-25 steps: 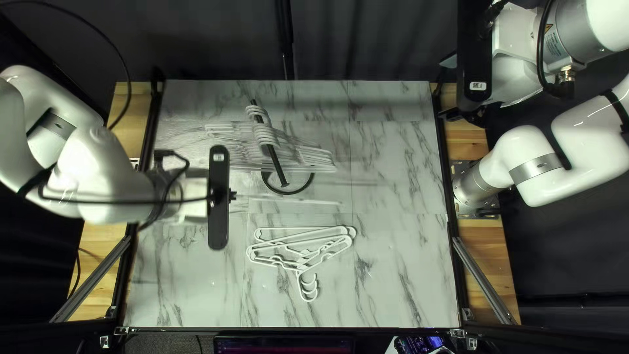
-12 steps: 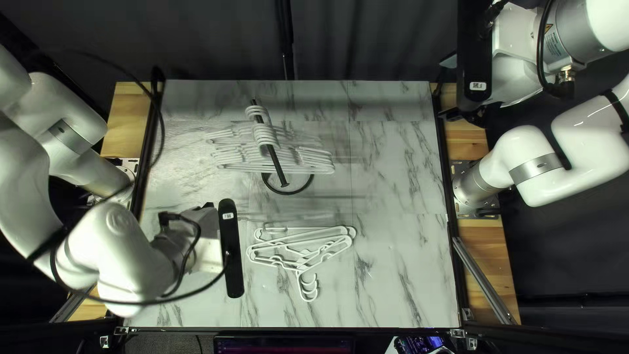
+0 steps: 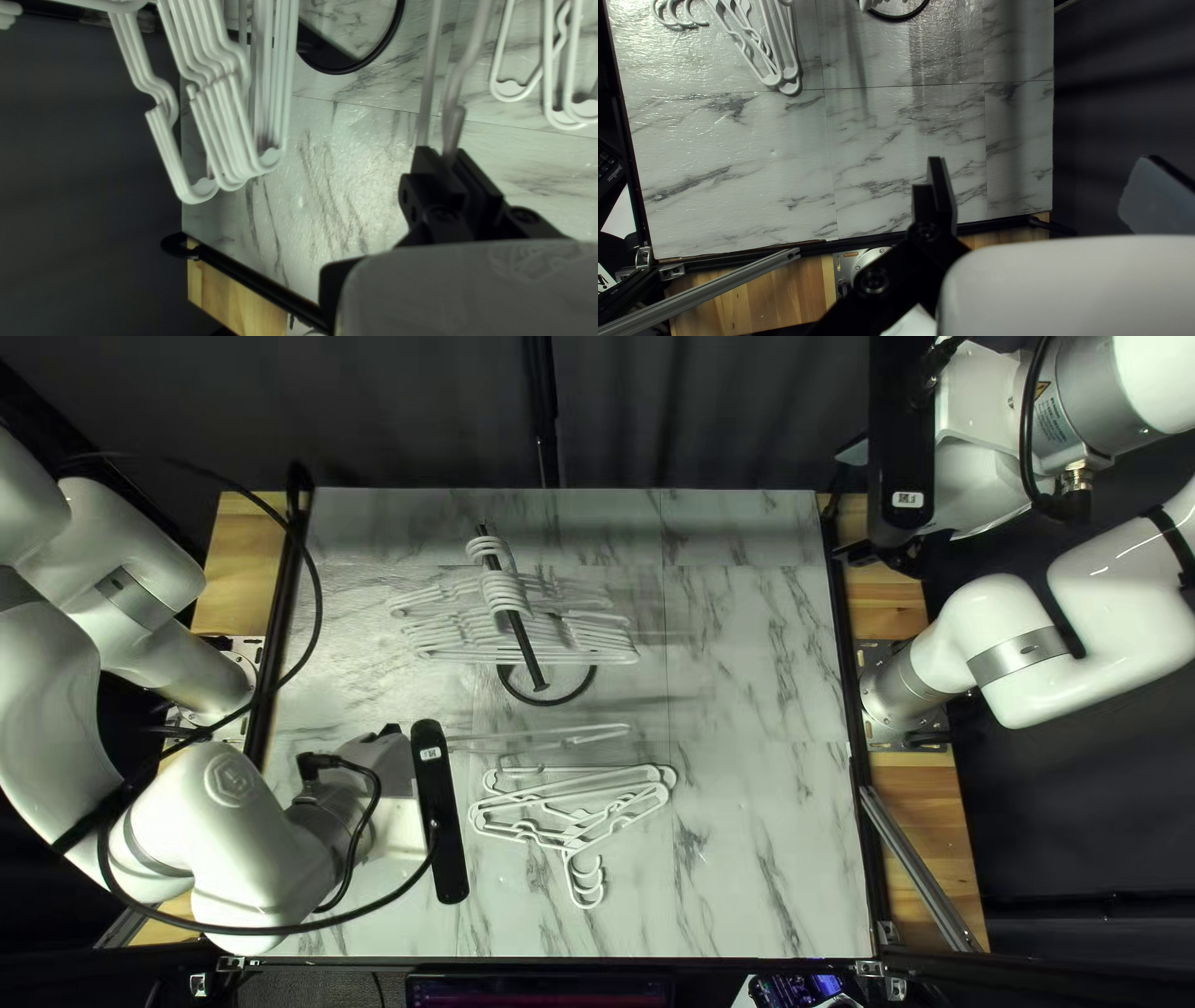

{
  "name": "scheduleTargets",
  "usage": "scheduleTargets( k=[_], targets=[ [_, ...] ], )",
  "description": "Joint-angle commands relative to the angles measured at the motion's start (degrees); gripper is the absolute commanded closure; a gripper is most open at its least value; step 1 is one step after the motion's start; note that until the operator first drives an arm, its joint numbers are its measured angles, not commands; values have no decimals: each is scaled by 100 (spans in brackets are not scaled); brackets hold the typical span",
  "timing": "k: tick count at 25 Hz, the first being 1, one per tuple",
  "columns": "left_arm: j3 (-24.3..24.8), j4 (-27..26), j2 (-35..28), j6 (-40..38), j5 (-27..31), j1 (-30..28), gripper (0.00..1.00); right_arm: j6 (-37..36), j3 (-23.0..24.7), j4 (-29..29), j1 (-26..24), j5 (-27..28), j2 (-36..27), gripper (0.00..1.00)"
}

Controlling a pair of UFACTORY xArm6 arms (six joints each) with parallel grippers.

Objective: Remove hangers from rack and place onto table

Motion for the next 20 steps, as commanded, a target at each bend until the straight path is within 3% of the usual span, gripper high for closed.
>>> scheduleTargets(
  k=[1,6,8,19,20],
  targets=[
    [-578,163,1077,-24,-61,-218,100,0,0,0,0,0,0,0],
    [-2103,461,2812,-328,1614,-699,100,0,0,0,0,0,0,0],
    [-3134,499,3762,-246,2476,-761,100,0,0,0,0,0,0,0],
    [-3119,434,3763,-322,2474,-780,100,0,0,0,0,0,0,0],
    [-3057,394,3716,-307,2228,-749,100,0,0,0,0,0,0,0]
  ],
)
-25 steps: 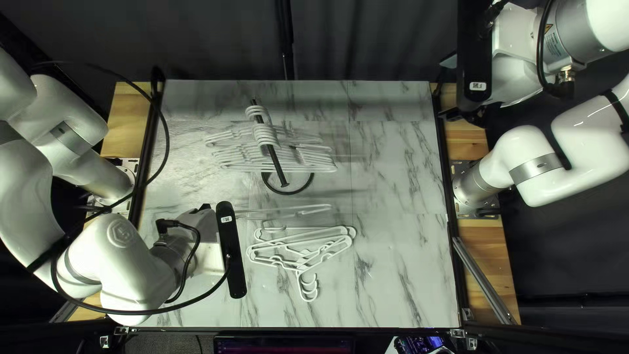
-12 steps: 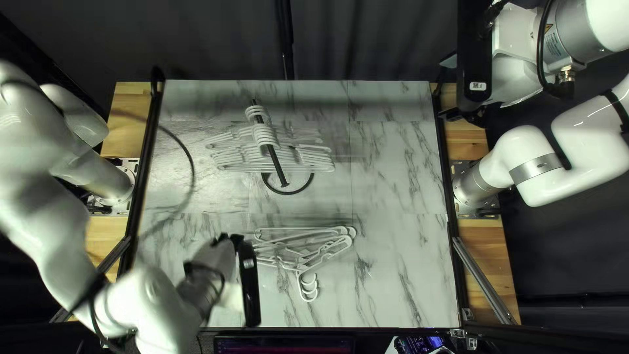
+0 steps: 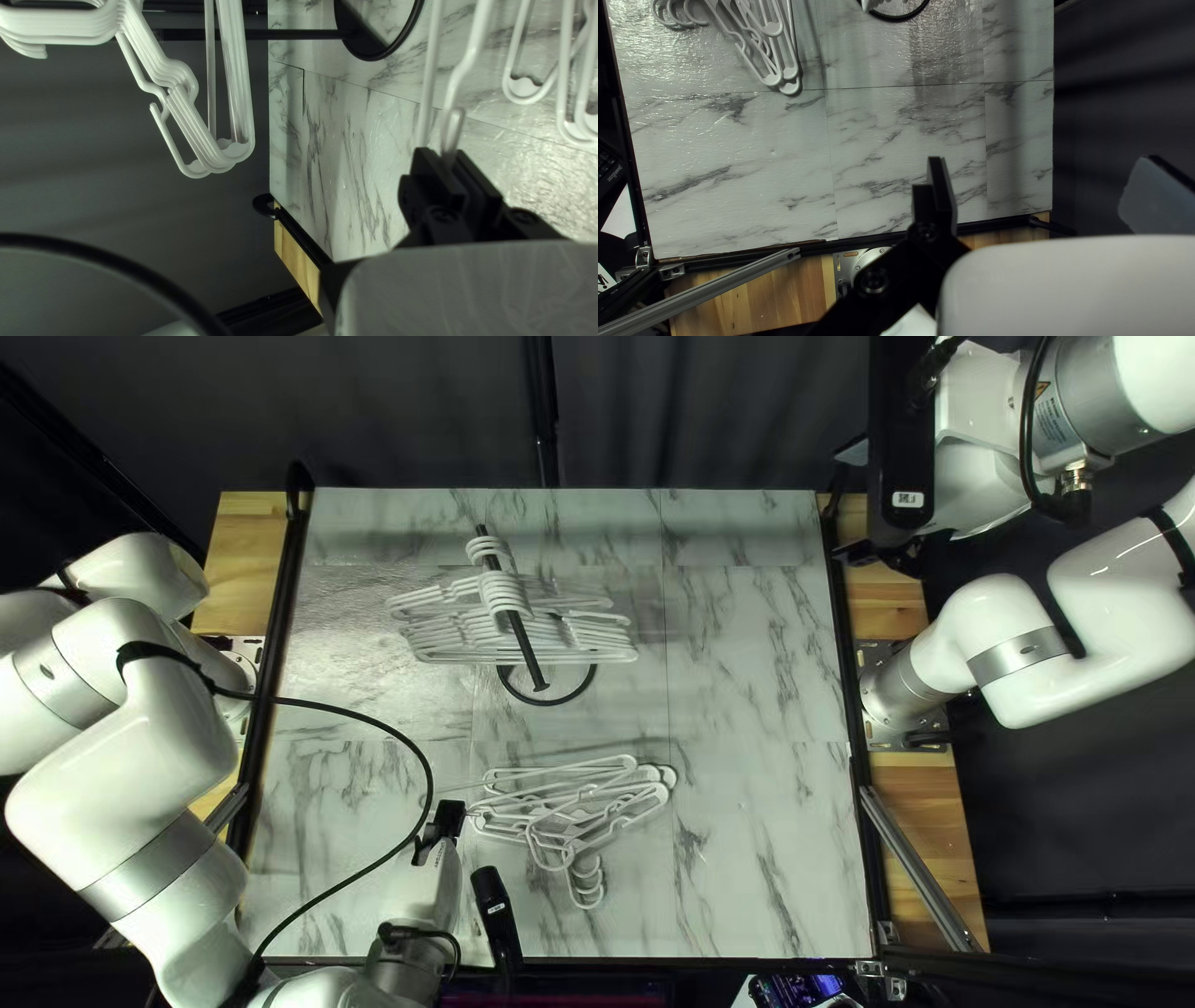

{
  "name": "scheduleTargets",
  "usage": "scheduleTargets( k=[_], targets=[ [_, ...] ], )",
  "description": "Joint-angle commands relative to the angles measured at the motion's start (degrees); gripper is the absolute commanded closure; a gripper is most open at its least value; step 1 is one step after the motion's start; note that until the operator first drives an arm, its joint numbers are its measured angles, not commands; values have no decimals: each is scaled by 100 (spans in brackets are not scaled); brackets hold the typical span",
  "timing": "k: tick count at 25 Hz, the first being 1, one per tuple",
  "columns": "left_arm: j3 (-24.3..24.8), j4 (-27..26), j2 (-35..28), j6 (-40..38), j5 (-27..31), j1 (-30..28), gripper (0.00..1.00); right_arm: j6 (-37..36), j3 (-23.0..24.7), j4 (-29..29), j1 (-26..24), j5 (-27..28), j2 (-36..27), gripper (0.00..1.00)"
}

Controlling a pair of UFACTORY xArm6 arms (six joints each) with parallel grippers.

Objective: Remove hangers from rack and place onto table

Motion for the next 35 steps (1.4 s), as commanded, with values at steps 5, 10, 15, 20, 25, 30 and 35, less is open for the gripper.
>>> scheduleTargets(
  k=[5,10,15,20,25,30,35],
  targets=[
    [-219,119,332,-49,-269,-106,100,0,0,0,0,0,0,0],
    [-631,547,903,164,11,-268,100,0,0,0,0,0,0,0],
    [-1392,841,1677,604,442,-246,100,0,0,0,0,0,0,0],
    [-1644,901,1983,734,520,-122,100,0,0,0,0,0,0,0],
    [-1586,914,1973,719,505,-84,100,0,0,0,0,0,0,0],
    [-1228,952,1797,567,137,-31,100,0,0,0,0,0,0,0],
    [-1117,954,1772,502,-28,11,100,0,0,0,0,0,0,0]
  ],
)
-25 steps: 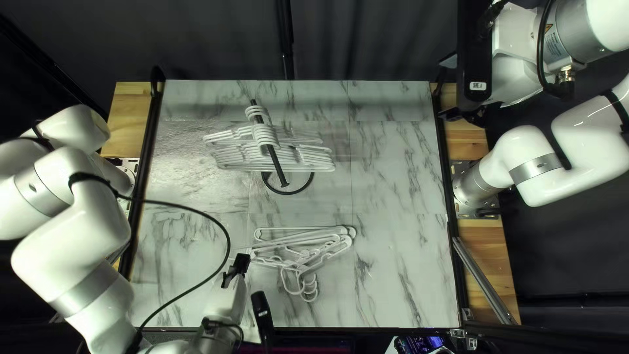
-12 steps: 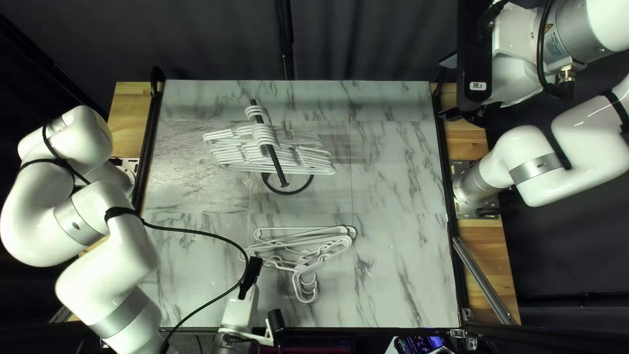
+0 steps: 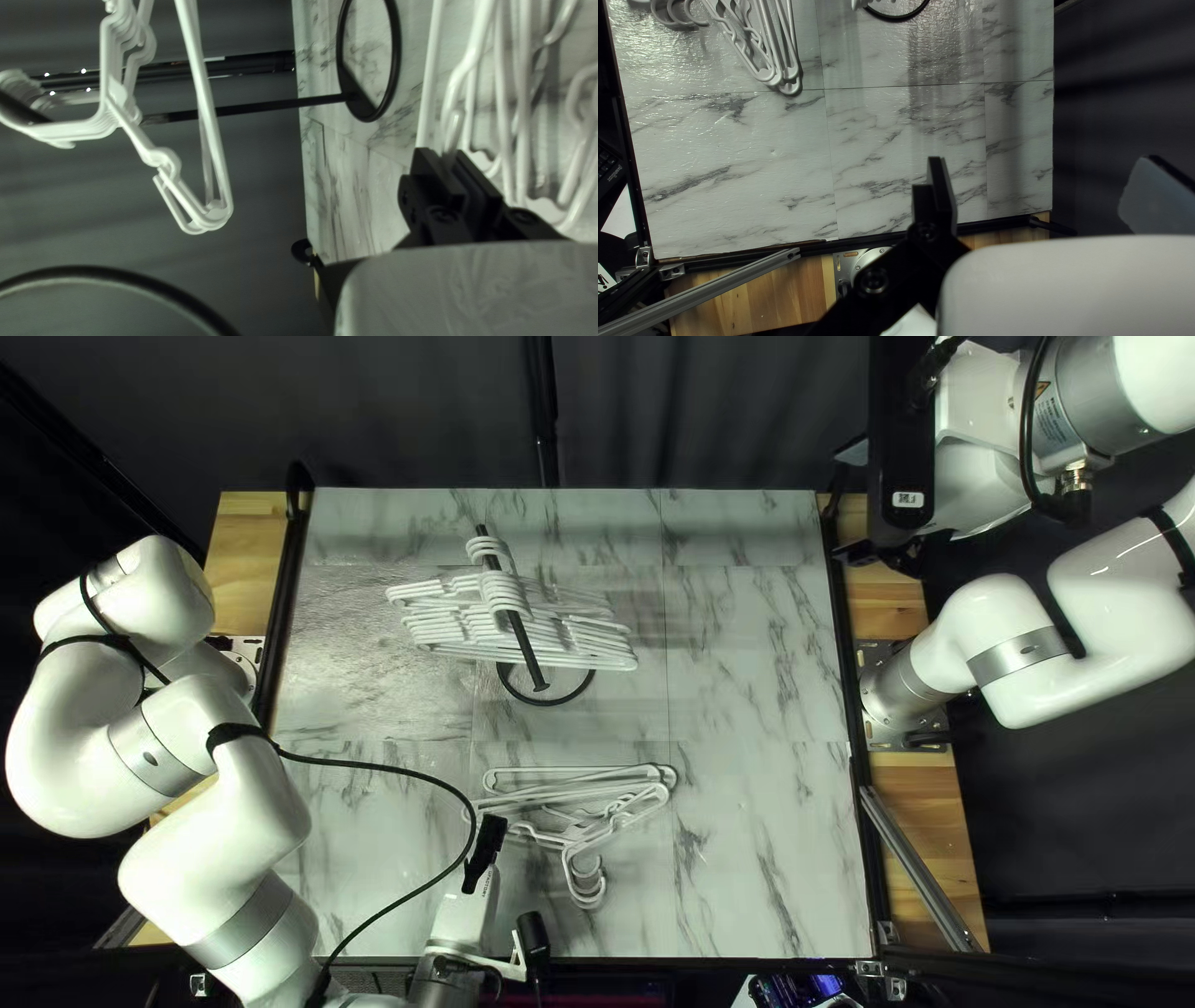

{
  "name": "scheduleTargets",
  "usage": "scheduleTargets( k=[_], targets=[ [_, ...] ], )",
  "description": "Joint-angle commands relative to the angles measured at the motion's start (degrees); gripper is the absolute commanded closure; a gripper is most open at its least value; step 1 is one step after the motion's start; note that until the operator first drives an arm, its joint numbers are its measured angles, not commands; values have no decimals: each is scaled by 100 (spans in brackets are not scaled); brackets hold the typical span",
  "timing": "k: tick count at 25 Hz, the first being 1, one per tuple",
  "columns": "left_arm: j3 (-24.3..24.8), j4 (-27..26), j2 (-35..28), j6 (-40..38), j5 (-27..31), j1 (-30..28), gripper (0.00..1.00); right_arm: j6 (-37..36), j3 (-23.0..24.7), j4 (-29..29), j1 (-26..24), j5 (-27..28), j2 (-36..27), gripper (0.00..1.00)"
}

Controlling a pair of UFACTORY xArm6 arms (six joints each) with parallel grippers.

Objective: Remove hangers from rack and place onto table

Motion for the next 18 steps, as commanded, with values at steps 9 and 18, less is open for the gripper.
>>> scheduleTargets(
  k=[9,18],
  targets=[
    [165,-145,-163,-41,-207,126,0,0,0,0,0,0,0,0],
    [493,-586,-907,100,-793,231,0,0,0,0,0,0,0,0]
  ],
)
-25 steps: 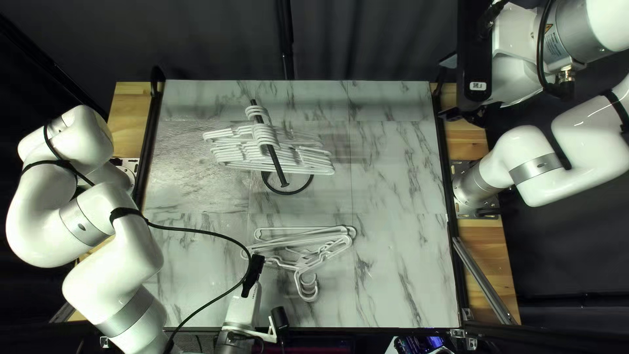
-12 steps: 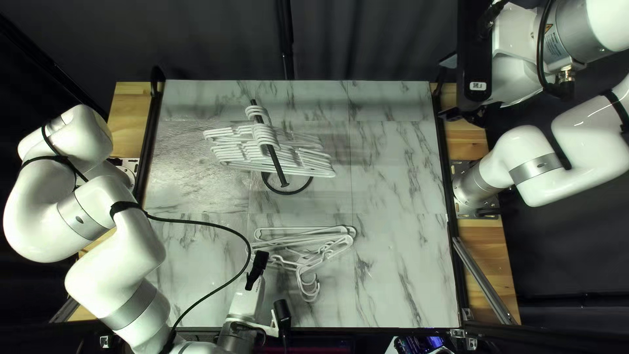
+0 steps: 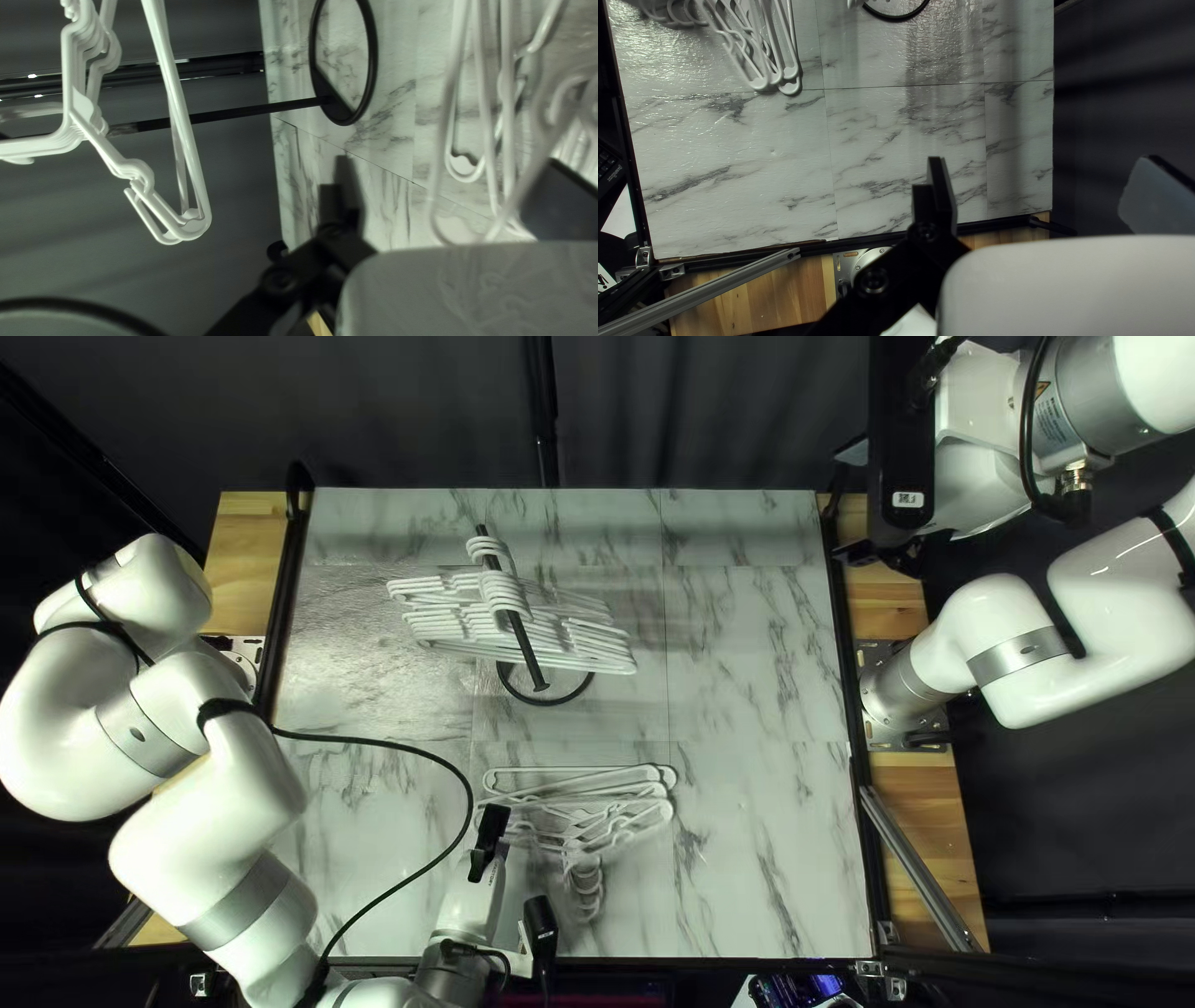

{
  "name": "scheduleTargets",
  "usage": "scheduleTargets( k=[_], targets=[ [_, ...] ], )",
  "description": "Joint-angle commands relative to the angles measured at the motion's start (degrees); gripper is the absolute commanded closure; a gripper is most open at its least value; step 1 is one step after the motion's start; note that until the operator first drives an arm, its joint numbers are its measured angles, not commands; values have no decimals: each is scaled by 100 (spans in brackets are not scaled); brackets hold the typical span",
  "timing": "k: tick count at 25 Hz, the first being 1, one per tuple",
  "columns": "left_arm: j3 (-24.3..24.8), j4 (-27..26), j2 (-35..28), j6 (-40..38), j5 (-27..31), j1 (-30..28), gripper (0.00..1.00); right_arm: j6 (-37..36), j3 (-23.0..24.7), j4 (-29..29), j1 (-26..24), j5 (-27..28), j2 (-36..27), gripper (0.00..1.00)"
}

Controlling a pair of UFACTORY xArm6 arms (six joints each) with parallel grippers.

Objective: Remove hangers from rack and place onto table

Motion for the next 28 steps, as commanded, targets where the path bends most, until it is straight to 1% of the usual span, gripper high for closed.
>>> scheduleTargets(
  k=[1,5,9,13,15,17,20,23,26,28],
  targets=[
    [318,-305,-534,19,-431,88,0,0,0,0,0,0,0,0],
    [775,-570,-1120,-105,-984,179,0,0,0,0,0,0,0,0],
    [959,-720,-1365,-172,-1263,298,0,0,0,0,0,0,0,0],
    [1208,-815,-1603,-443,-1513,336,0,0,0,0,0,0,0,0],
    [1313,-894,-1846,-663,-1511,225,0,0,0,0,0,0,0,0],
    [1282,-956,-2056,-800,-1365,60,0,0,0,0,0,0,0,0],
    [1141,-999,-2247,-857,-1115,-162,0,0,0,0,0,0,0,0],
    [1198,-1002,-2459,-894,-998,-291,0,0,0,0,0,0,0,0],
    [1739,-990,-3199,-893,-933,-290,0,0,0,0,0,0,0,0],
    [2071,-998,-3729,-714,-922,-169,0,0,0,0,0,0,0,0]
  ],
)
